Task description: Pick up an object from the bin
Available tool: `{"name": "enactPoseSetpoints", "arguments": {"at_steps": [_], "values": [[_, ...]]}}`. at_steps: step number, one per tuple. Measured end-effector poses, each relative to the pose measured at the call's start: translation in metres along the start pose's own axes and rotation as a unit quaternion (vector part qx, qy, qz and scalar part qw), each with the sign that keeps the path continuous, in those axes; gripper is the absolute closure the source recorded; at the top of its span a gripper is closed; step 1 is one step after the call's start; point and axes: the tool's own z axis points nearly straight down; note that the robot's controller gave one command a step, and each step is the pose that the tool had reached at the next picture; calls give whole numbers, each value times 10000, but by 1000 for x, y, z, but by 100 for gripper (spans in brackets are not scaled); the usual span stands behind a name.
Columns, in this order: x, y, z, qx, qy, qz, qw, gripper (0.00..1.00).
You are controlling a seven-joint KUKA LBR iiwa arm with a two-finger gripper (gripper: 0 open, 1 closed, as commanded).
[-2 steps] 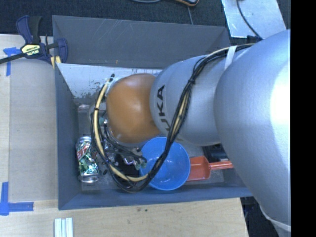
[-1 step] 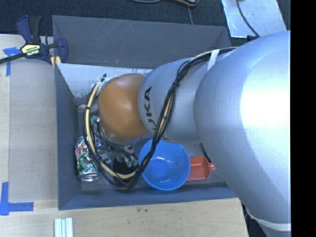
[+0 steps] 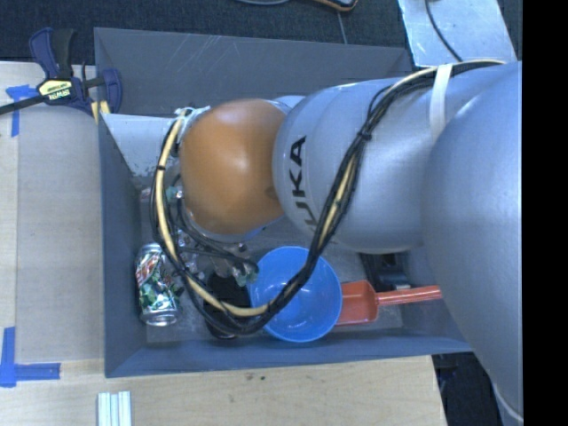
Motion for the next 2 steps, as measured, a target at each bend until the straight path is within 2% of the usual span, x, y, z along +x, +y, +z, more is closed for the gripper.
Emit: {"name": "enactPoseSetpoints", "arguments": {"at_steps": [1, 2], "values": [[26, -19, 105, 51, 22, -1306, 9914, 100], [6, 0, 0, 7, -149, -354, 9993, 100]]}}
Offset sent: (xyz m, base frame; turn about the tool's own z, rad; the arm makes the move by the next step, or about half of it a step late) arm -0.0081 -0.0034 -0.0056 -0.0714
